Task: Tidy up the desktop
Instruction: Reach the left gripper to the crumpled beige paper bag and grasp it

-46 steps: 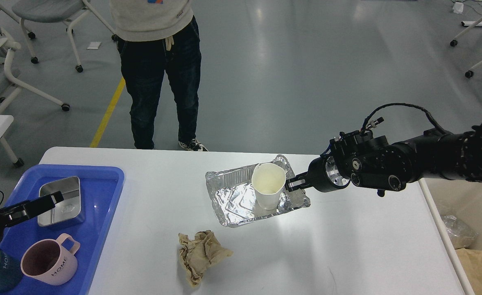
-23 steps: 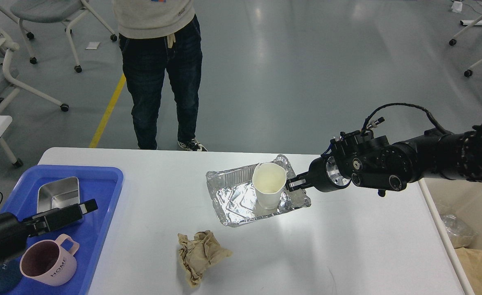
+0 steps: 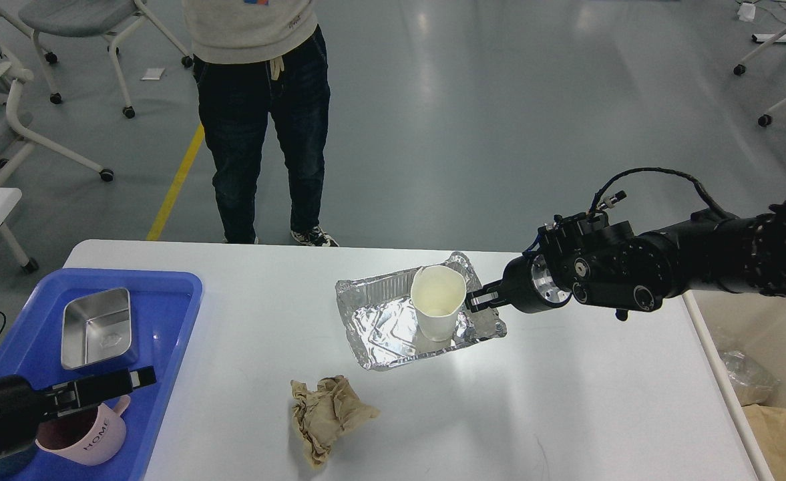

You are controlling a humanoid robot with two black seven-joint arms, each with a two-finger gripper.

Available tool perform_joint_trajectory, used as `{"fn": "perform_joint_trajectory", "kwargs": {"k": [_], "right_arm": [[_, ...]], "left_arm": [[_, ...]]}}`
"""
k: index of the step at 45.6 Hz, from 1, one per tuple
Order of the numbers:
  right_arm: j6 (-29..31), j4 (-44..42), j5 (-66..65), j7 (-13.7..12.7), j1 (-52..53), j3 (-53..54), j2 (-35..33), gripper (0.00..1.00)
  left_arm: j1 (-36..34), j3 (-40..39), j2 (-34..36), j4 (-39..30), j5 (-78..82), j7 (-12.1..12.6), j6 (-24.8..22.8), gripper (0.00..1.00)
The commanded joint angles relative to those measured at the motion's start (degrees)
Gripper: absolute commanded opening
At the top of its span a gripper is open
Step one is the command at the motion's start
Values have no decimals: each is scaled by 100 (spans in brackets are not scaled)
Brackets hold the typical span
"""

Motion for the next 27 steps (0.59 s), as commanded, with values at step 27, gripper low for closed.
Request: {"fn": "perform_joint_trajectory", "kwargs": {"k": [27], "right_arm": [[-30,0,0,0,-5,25,0,0]], "left_arm": [[-444,259,-3461,1894,174,1239,-20,96]]}}
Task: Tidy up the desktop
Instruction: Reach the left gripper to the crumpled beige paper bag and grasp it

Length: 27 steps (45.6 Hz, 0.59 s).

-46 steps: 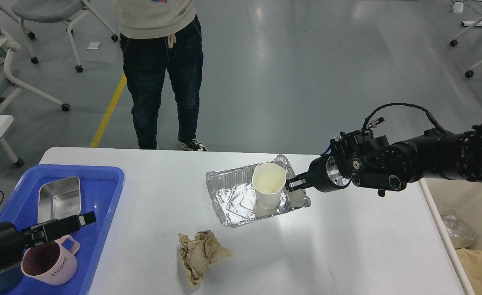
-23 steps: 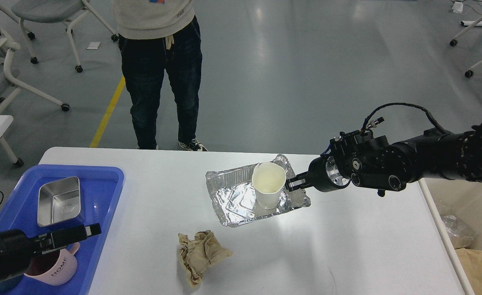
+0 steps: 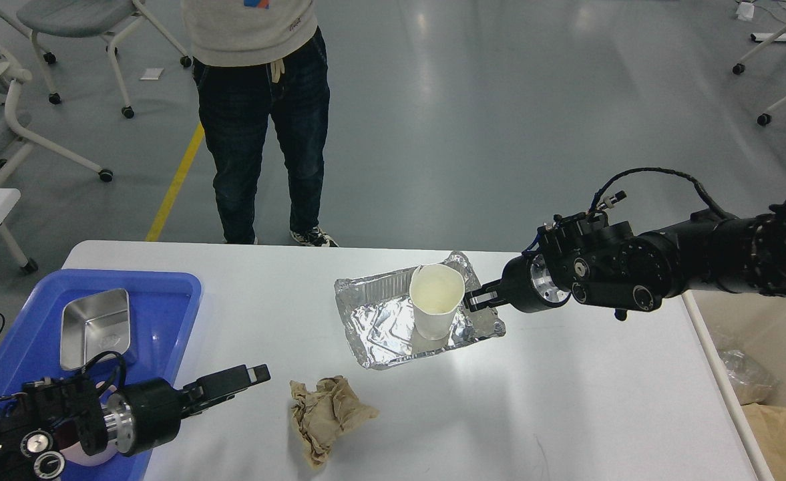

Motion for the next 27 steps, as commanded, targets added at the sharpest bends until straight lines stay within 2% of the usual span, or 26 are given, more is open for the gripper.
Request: {"fn": "perform_joint_trajectory", "kwargs": {"k": [1,9,15,27], "right_arm": [[-12,0,0,0,0,1,0,0],[-20,0,0,0,-8,-7,-9,0],[-29,0,0,0,-17,-8,-9,0],[-47,-9,0,0,-43,-8,-18,0]], "left_arm": [[-197,181,-668,669,64,673,19,96],[-407,349,-1266,1240,72,638,28,96],[-574,471,-1662,1496,81,454,19,96],[-689,893,-1785,1557,134,453,28,96]]}}
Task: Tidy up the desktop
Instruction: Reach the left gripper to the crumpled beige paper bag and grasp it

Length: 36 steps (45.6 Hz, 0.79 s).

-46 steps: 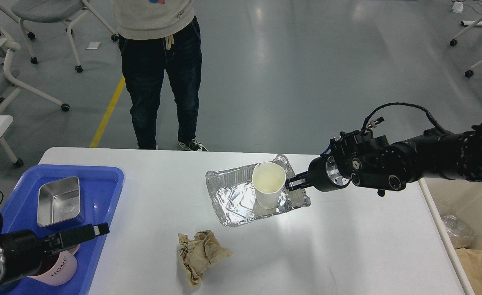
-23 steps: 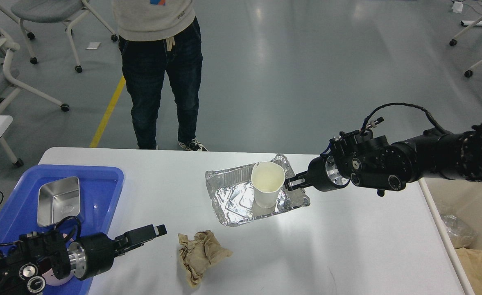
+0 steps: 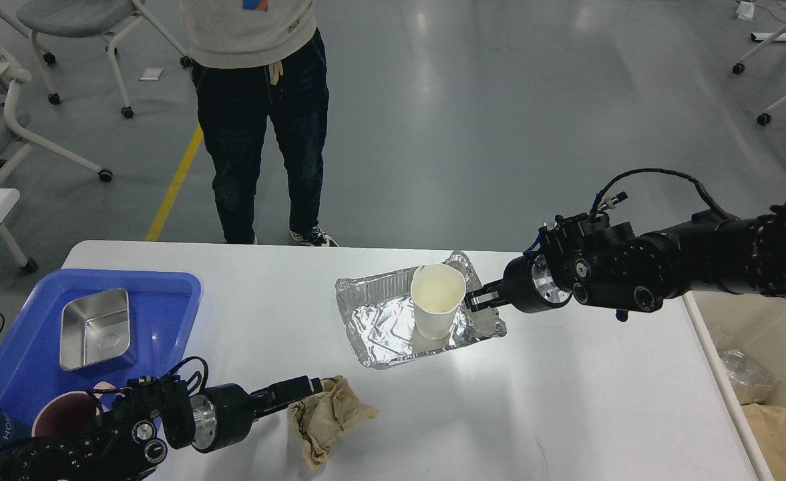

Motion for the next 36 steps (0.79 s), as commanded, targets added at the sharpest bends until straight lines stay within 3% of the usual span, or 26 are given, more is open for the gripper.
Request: {"fn": "perform_joint_trajectory", "kwargs": {"k": [1,6,11,13,16,23,31,36], "right_arm": [[-18,-9,0,0,-34,-2,-1,0],[-26,-9,0,0,-35,6,7,0],[-26,-9,0,0,-35,7,7,0],[-26,-9,0,0,-35,7,7,0],[-26,-9,0,0,-35,7,7,0],[-35,-18,0,0,-35,7,-1,0],[-35,-27,0,0,-35,15,7,0],[-44,-27,0,0,-35,15,7,0]], "left_arm": [[-19,155,-81,38,78,40,-3,96],[-54,287,-99,56,245,-3,-3,95],[-116,428,-257,91,307,-30,6,85],[-116,445,-292,99,359,-30,-3,75],[-125,533,-292,100,464,-21,-3,48],[-142,647,-301,100,597,-100,-3,23],[-151,639,-231,82,588,-785,6,8],[-151,639,-169,64,588,-935,15,1]]}}
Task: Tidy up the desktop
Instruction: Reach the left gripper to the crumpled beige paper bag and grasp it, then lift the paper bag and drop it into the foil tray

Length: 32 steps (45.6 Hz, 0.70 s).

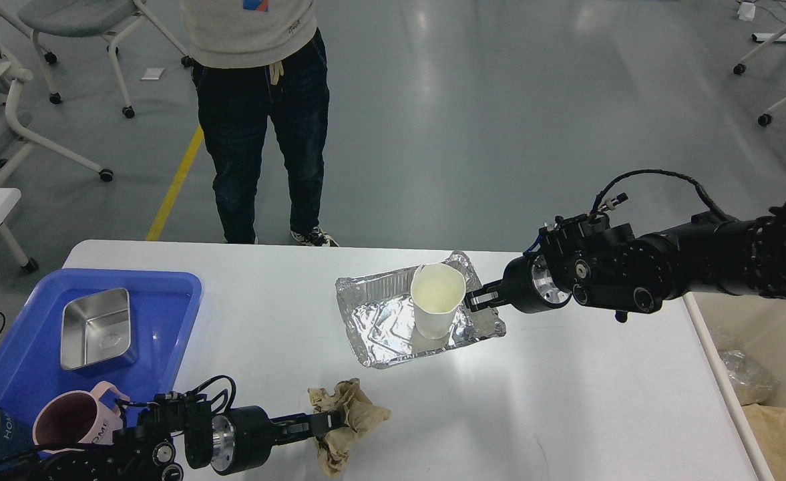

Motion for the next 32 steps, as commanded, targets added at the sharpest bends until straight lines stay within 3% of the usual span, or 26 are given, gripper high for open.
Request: {"fn": "perform_joint_trajectory", "kwargs": {"k": [1,11,24,32], "right_arm": [[-7,-1,0,0,0,2,-1,0],[2,-27,0,0,-79,-6,25,0],[2,-36,0,0,-88,20,69,0],[2,-36,0,0,-123,11,87,0]], "left_arm": [[-1,-6,84,-30,2,-206,14,1],[17,-6,917,-662,2,-206,23,0],[-1,-67,3176,-2130,-33,-302,-12,0],[-19,-102,4213,-2746,-42,-417,-12,0]]}}
